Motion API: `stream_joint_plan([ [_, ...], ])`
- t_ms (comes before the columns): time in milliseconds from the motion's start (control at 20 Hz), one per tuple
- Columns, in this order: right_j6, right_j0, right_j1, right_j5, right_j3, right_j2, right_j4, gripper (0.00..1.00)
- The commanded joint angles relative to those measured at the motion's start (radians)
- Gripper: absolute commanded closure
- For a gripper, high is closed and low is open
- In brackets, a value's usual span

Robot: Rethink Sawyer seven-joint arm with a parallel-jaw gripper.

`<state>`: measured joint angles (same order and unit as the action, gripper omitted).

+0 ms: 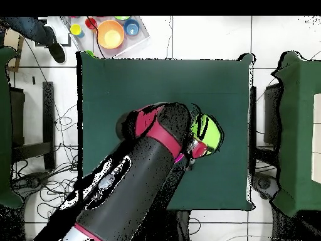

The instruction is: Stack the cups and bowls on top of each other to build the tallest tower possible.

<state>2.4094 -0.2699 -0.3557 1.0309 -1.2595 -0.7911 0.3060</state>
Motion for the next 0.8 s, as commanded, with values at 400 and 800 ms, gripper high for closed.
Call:
stream_joint_plan([
  [400,0.276,-0.064,0.043,-0.073,-0.086,0.052,-0.071,1.0],
  [800,0.31,-0.086,0.065,-0.116,-0.118,0.049,-0.066,1.0],
])
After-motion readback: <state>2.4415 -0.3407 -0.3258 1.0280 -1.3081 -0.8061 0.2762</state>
